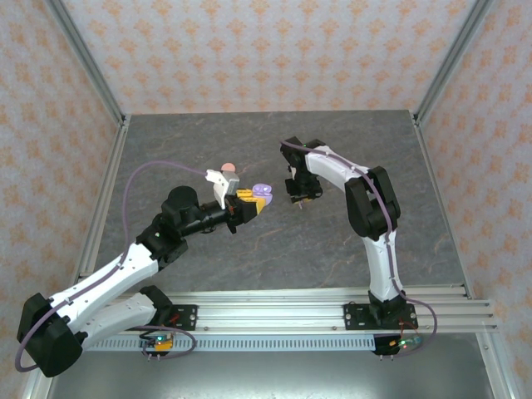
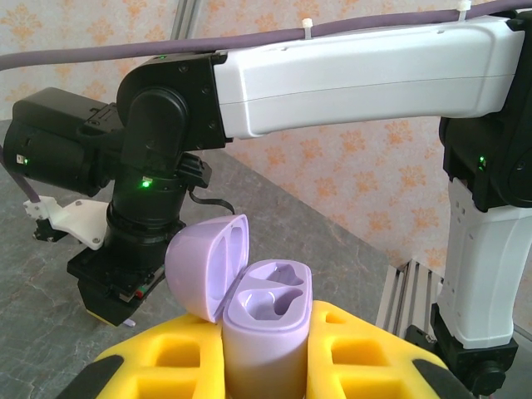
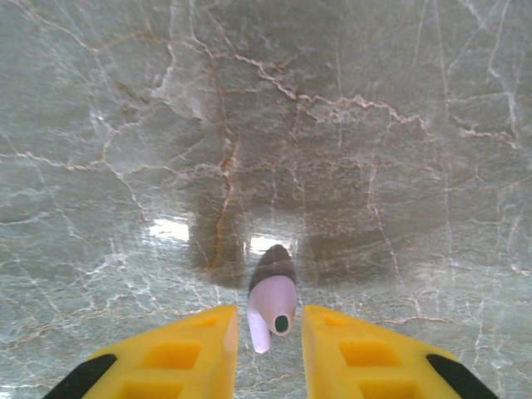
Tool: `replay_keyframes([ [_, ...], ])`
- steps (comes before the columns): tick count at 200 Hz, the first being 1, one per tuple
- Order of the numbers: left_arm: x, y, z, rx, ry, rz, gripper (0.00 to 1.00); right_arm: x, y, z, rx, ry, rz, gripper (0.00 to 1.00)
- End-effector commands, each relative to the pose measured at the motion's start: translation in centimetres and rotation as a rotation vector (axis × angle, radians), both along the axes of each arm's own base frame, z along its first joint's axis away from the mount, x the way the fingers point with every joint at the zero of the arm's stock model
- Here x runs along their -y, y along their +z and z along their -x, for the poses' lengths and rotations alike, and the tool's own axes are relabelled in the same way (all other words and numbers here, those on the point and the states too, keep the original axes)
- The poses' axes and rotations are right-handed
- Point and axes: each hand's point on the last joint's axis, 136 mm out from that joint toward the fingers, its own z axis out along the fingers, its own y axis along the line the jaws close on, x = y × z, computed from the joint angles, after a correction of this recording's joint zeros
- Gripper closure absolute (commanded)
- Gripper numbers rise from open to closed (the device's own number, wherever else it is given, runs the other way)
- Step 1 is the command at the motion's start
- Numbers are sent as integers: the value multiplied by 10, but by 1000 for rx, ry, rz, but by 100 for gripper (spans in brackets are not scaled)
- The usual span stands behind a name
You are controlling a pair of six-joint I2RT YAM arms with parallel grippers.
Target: Insert the wireless bluetooth earbuds into the charging case
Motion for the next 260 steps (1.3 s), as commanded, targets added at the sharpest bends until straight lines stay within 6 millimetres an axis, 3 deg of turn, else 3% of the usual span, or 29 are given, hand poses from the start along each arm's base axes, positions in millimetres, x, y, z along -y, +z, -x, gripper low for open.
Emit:
replay_keyframes([
  [1,-1,16,2,46,4,20,82,0,-2,-4,-9,-9,3,73],
  [104,0,14,2,41,5,16,82,9,-20,2,-48,-19,60,79],
  [141,0,10,-1,28,12,2,82,15,-19,-1,-41,-110,7,82],
  [215,6,-6,-16,-6,42,2,82,6,21,-12,54,-272,-386,84],
  [260,9,-25,-37,-36,105,-3,82,-2,71,-10,152,-280,-611,84],
])
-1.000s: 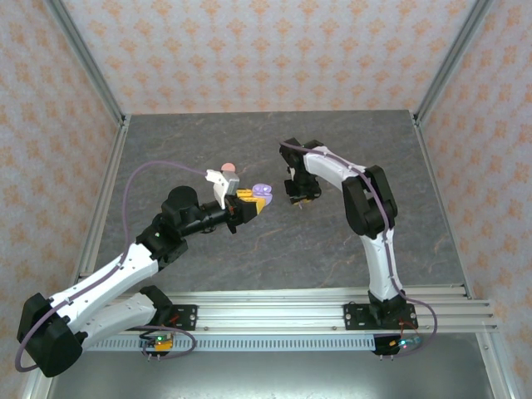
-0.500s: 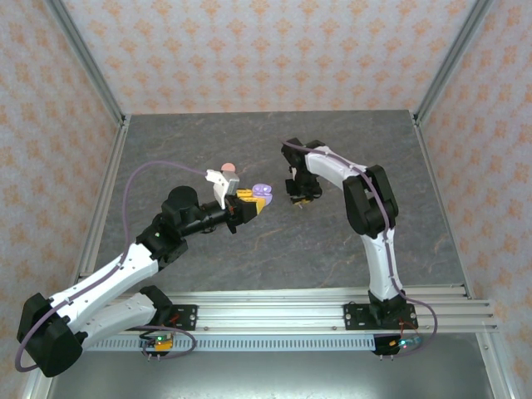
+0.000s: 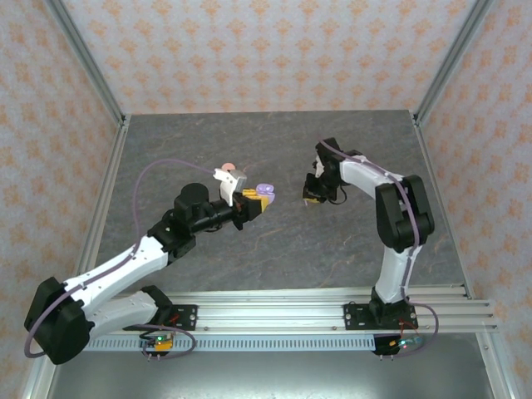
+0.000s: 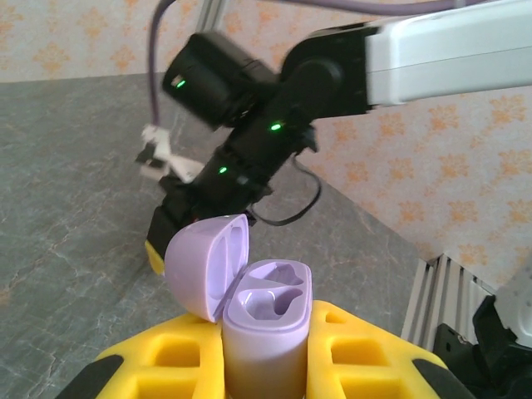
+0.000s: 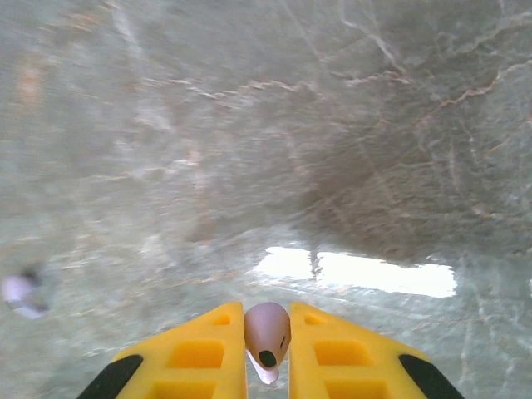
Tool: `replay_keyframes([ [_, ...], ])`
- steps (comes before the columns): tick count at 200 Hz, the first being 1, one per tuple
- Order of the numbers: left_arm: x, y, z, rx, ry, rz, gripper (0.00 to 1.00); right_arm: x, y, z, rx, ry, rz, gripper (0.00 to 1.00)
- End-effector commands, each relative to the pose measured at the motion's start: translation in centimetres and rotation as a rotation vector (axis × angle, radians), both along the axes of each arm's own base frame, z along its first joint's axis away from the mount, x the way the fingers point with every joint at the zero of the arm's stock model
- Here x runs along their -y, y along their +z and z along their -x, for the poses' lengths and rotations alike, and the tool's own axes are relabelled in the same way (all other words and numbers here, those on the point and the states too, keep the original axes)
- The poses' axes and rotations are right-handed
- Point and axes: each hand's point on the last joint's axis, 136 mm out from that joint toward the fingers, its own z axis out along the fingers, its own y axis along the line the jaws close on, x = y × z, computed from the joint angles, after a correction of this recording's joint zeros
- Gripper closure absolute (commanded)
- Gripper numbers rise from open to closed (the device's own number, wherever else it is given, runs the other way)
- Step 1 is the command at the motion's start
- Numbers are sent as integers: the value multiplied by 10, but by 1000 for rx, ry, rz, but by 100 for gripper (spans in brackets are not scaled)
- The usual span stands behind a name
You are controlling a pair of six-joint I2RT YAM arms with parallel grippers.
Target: Insert the wireless bluetooth earbuds into the charging case
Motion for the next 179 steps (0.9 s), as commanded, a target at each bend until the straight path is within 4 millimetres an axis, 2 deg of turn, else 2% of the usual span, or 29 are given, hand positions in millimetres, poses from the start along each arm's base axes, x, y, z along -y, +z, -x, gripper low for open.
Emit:
replay_keyframes([
  [1,2,8,-13,37,49,44,82,-22,50,-10,139,3,-169,84],
  [46,10,0,-28,17,61,95,82,-29,119,-1,314,-23,-326,84],
  [94,18,6,-33,44,33,161,83,-30,191,18,464,-6,-445,84],
  [144,22,18,-36,95,17,203,83,-36,244,34,565,13,-510,82],
  [179,27,21,-43,97,20,217,84,-50,269,47,611,69,-541,81],
])
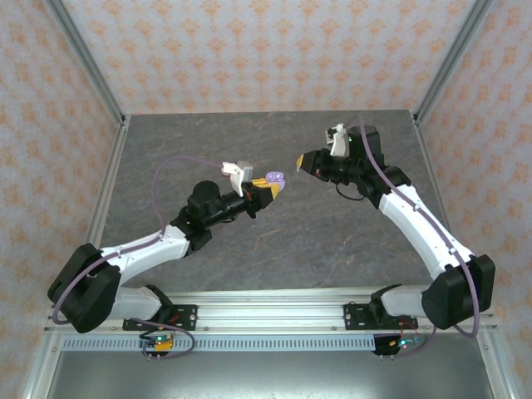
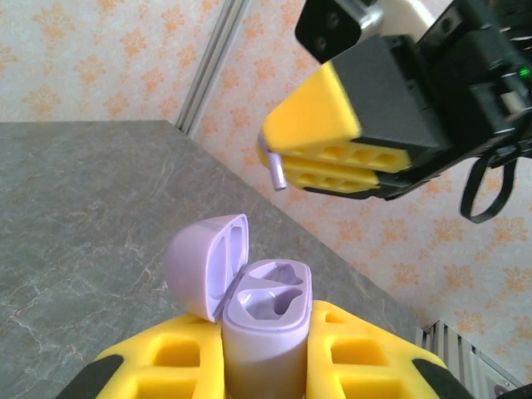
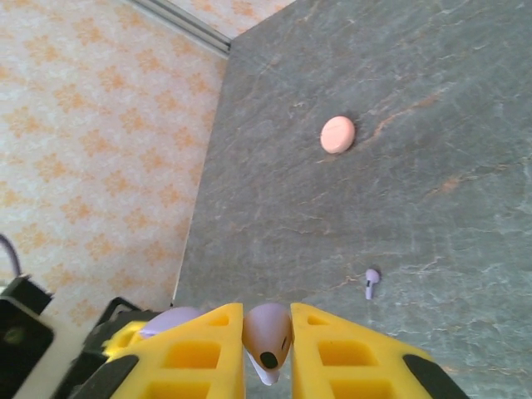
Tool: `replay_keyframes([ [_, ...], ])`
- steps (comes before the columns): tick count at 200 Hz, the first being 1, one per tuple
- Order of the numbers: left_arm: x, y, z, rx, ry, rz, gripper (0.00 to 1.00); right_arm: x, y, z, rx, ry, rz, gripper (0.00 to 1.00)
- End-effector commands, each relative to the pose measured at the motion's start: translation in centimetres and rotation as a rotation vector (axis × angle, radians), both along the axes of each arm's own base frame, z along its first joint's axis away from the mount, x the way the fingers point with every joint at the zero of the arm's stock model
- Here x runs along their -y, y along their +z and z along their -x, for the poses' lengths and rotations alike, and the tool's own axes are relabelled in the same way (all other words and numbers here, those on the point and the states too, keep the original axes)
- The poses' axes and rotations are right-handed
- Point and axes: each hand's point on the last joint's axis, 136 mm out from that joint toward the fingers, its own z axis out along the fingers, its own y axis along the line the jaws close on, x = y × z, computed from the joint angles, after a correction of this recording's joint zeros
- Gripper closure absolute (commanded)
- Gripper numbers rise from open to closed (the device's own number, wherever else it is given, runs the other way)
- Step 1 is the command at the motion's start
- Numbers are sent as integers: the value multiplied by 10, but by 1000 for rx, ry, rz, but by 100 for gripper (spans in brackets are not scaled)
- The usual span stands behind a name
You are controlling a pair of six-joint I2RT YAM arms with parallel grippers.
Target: Insert the wireless bluetooth earbuds into the charging case
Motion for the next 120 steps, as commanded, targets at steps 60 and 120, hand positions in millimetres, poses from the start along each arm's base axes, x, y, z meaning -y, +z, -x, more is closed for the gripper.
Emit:
replay_keyframes([
  [60,11,31,-9,59,-21,84,84,-28,56,20,157,94,-48,81],
  [120,18,41,-5,52,-58,107,83,-32,49,18,149,98,-21,81],
])
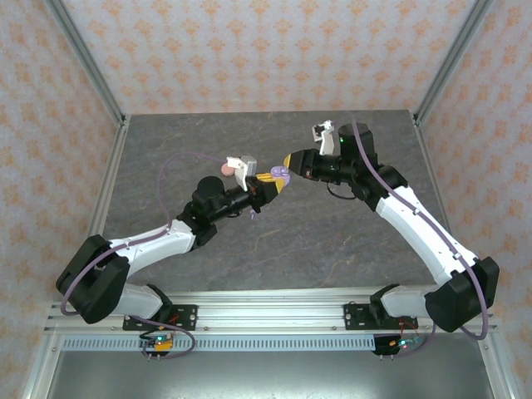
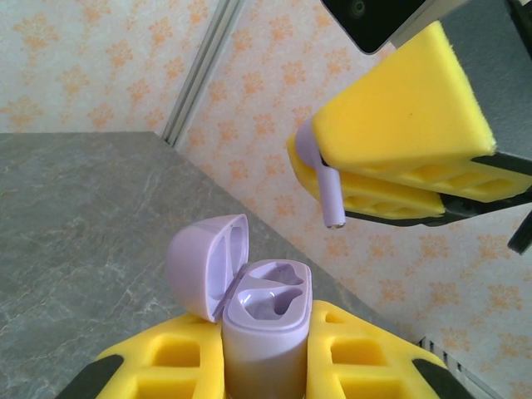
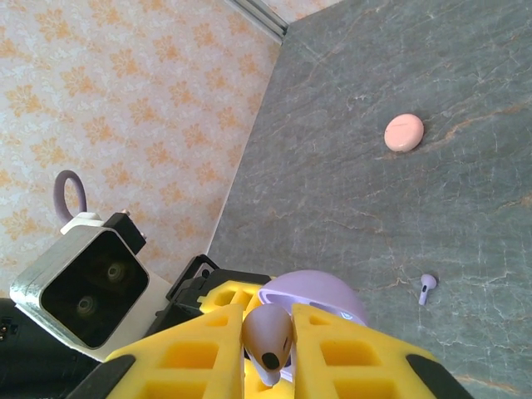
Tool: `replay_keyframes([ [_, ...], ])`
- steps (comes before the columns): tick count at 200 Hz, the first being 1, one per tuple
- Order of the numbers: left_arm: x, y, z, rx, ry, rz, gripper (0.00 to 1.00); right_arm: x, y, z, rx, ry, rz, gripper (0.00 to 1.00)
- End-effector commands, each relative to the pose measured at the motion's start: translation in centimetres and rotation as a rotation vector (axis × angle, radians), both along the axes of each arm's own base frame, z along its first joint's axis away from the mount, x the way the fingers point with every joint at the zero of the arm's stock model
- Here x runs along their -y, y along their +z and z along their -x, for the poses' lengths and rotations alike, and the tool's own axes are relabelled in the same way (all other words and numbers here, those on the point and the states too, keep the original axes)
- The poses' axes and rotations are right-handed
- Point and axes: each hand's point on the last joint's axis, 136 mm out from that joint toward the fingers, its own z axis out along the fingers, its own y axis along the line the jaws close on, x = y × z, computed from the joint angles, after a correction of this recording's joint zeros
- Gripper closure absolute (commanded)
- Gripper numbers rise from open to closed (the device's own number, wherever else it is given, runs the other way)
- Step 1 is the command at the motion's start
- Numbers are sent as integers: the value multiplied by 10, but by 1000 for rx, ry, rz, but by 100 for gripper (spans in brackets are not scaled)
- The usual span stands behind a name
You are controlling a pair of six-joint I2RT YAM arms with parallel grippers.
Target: Insert the wireless bluetooth earbuds into the charging case
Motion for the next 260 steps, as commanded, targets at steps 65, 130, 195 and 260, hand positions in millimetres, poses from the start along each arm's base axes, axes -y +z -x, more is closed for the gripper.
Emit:
replay_keyframes([
  [65,9,32,6,47,-52,67,83,-3,13,-3,57,9,10,81],
  [130,10,38,8,46,-64,77,83,-4,6,-3,44,14,22,81],
  [195,6,41,4,29,-24,74,83,-3,-2,5,32,25,47,81],
  [260,2,37,-3,6,23,68,83,1,-7,6,27,12,69,81],
])
